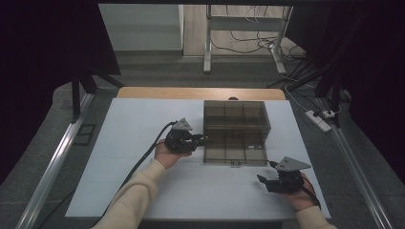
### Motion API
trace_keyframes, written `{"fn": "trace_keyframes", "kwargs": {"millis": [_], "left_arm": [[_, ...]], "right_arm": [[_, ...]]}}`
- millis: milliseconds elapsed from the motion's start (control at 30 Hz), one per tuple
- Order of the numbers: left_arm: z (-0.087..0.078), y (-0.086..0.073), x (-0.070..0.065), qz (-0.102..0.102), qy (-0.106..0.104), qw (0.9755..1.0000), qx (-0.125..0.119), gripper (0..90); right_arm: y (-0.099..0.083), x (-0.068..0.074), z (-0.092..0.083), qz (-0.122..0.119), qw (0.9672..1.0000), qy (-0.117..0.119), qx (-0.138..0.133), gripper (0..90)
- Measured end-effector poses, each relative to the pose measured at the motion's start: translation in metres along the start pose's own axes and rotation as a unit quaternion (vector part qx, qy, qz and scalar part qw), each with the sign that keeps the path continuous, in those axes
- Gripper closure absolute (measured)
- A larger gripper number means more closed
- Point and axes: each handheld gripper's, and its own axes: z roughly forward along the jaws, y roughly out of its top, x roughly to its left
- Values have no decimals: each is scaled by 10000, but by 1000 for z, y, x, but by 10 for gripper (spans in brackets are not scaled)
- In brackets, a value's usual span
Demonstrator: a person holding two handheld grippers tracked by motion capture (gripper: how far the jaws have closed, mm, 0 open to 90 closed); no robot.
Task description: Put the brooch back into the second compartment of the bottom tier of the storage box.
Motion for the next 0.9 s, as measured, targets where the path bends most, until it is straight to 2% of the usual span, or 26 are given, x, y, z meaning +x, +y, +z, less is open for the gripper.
{"fn": "trace_keyframes", "kwargs": {"millis": [900], "left_arm": [[28, 11, -10, 101, -186, 9997, 134, 689]], "right_arm": [[0, 0, 2, -7, 10000, -3, 24, 272]]}}
